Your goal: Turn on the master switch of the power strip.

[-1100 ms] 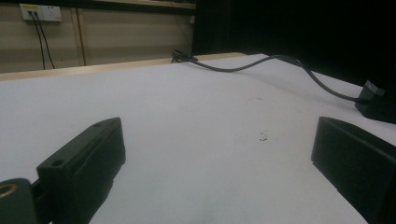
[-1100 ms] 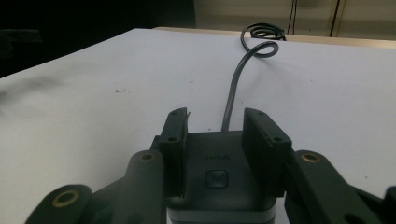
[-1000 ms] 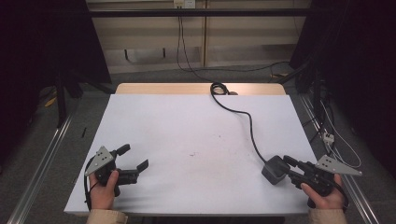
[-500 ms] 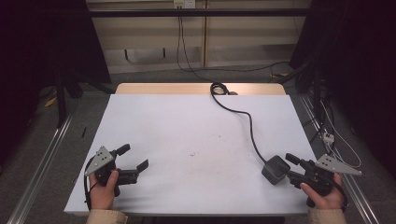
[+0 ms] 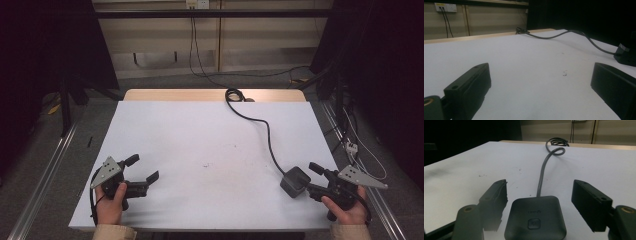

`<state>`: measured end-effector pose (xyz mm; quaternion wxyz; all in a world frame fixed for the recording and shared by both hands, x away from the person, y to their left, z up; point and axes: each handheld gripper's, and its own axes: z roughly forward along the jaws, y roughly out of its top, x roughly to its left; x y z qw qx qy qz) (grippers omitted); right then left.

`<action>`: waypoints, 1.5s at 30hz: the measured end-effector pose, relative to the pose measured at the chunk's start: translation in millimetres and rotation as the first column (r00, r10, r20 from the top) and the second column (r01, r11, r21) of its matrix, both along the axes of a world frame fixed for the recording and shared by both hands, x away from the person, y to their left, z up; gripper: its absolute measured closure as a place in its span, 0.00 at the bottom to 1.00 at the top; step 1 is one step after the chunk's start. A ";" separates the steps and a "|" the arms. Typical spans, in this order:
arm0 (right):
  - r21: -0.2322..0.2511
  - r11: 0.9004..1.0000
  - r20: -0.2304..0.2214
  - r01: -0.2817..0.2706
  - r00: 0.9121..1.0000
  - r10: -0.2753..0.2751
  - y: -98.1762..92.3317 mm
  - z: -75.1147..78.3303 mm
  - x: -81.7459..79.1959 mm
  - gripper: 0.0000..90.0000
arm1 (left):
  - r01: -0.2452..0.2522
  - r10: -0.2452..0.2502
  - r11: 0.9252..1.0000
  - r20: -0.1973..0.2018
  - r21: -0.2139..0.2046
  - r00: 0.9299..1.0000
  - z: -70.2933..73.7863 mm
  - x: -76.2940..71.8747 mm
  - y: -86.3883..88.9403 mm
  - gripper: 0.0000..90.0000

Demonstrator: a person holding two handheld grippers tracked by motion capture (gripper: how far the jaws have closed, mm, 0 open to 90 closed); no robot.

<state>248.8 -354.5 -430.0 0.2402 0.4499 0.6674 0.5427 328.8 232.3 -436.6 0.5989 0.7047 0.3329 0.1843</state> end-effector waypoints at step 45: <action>-0.053 0.999 0.015 -0.002 1.000 0.003 26.0 0.1 8.4 0.11 | 0.002 -0.002 1.000 0.000 -0.006 1.000 0.5 -0.1 0.0 0.03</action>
